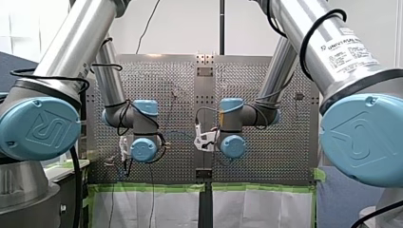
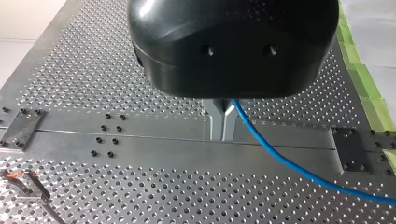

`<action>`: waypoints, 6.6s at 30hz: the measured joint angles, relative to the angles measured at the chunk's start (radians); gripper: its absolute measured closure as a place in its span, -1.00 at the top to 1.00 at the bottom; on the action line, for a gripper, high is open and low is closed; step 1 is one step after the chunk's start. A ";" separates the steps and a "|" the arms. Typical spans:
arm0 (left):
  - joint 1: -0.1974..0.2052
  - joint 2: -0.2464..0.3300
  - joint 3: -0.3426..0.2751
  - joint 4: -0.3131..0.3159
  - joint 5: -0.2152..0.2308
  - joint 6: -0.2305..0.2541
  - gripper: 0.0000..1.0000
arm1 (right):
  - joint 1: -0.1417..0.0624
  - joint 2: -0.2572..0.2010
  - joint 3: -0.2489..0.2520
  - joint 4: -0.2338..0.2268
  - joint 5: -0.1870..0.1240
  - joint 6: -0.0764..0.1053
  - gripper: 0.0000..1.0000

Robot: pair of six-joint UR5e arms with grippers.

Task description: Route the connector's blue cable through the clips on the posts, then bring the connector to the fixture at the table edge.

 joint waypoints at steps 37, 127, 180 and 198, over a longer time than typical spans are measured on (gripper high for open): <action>0.000 0.000 0.000 0.000 0.000 0.000 -1.00 | 0.002 0.000 0.000 0.000 0.000 0.000 -1.00; 0.155 0.276 0.256 -0.302 0.109 -0.083 -1.00 | -0.078 -0.160 -0.286 0.404 -0.128 0.202 -1.00; 0.308 0.228 0.351 -0.374 0.318 -0.013 -0.95 | -0.160 -0.138 -0.369 0.437 -0.176 0.236 -1.00; 0.319 0.197 0.408 -0.393 0.362 -0.021 -0.91 | -0.187 -0.113 -0.370 0.422 -0.190 0.236 -1.00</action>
